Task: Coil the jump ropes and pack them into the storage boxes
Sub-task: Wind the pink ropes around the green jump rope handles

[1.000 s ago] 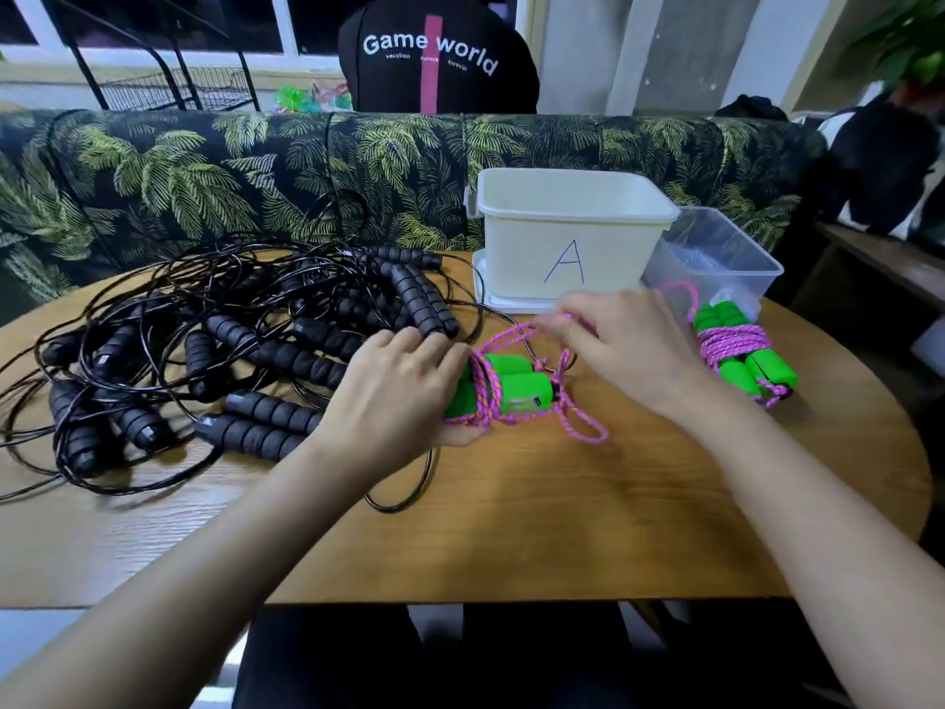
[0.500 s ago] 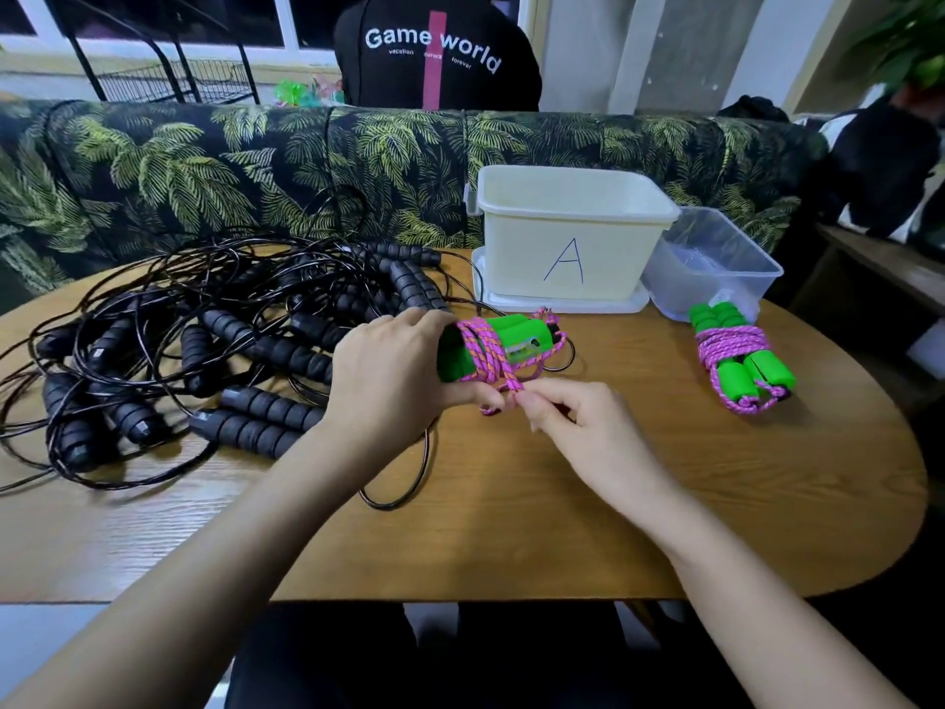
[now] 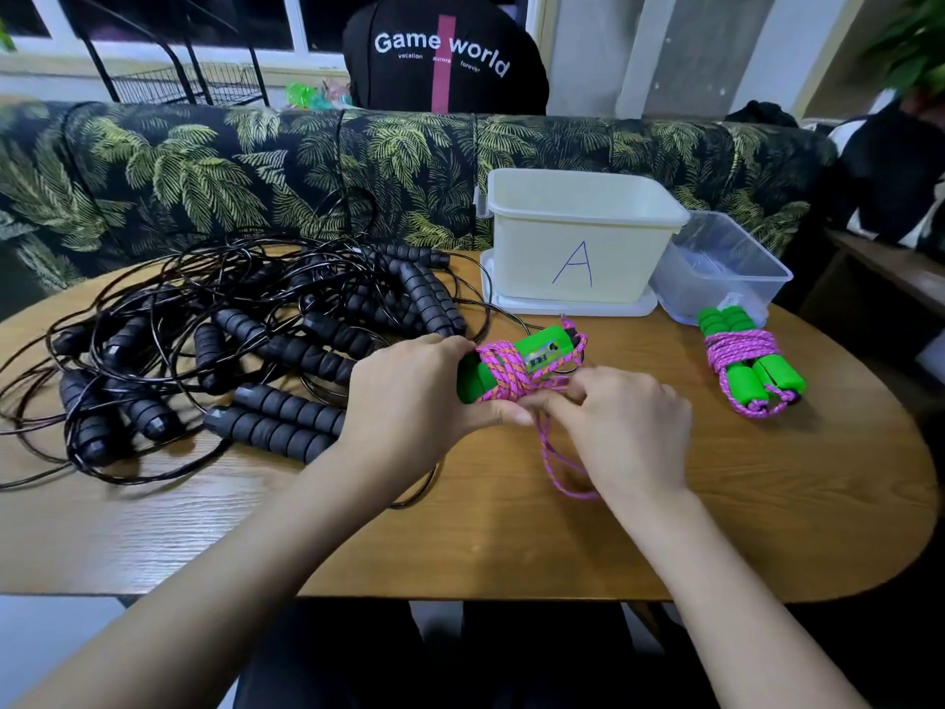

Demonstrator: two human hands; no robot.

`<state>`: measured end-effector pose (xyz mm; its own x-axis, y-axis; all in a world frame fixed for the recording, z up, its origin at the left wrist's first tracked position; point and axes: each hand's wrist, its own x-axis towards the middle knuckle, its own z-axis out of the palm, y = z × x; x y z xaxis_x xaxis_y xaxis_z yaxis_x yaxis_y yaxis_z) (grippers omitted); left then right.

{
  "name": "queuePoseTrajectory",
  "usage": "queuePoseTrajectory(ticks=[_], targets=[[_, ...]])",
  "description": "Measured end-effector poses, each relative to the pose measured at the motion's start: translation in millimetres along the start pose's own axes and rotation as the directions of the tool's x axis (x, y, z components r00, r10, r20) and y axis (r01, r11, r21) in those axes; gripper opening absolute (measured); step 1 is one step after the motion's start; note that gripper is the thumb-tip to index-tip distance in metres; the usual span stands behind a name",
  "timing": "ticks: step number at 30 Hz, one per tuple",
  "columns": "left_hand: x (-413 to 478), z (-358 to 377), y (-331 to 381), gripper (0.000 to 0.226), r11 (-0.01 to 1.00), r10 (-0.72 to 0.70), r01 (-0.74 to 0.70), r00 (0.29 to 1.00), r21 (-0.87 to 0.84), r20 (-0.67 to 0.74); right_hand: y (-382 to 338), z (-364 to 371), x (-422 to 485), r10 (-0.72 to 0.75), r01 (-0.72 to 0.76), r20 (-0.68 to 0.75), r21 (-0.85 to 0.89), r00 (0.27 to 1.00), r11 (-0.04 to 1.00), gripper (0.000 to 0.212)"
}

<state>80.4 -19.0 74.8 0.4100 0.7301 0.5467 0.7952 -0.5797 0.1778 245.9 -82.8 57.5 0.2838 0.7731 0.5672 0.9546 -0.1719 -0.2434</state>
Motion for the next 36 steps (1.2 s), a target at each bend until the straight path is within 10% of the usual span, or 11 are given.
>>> queuePoseTrajectory(ticks=[3, 8, 16, 20, 29, 33, 36], targets=[[-3.1, -0.7, -1.0, 0.107, 1.000, -0.020, 0.019, 0.996, 0.004, 0.084, 6.2, -1.4, 2.4, -0.215, 0.209, -0.273, -0.051, 0.938, 0.977, 0.048], [-6.3, 4.0, -1.9, 0.104, 1.000, 0.026, -0.023, 0.984, -0.022, 0.179, 24.8, 0.1, 21.2, -0.645, 0.633, 0.103, 0.122, 0.758, 0.764, 0.074], [16.5, -13.3, -45.3, 0.062, 0.727, 0.230, 0.188, 0.840, -0.661, 0.492, 38.4, 1.4, 34.6, -0.415, 0.045, 0.566, 0.553, 0.712, 0.832, 0.057], [14.8, -0.4, -47.4, 0.051, 0.799, 0.228, 0.067, 0.886, -0.597, 0.404, 41.5, 10.0, 28.3, -0.400, -0.044, 0.571, 0.610, 0.717, 0.791, 0.047], [24.9, 20.9, -30.3, 0.049, 0.814, -0.261, 0.344, 0.936, -0.468, 0.235, 30.2, 29.7, 7.6, -0.265, -0.310, 0.532, 0.756, 0.805, 0.577, 0.037], [34.9, 37.8, -30.8, 0.072, 0.179, -0.369, 0.541, 0.811, -0.822, 0.453, 25.7, 40.2, 18.4, -0.024, -0.399, 0.440, 0.834, 0.898, 0.380, 0.035], [17.3, 55.7, -12.6, 0.074, 0.126, -0.069, 0.676, 0.736, -0.726, 0.674, 23.6, 53.5, 29.8, 0.127, -0.394, 0.373, 0.869, 0.919, 0.301, 0.027]])
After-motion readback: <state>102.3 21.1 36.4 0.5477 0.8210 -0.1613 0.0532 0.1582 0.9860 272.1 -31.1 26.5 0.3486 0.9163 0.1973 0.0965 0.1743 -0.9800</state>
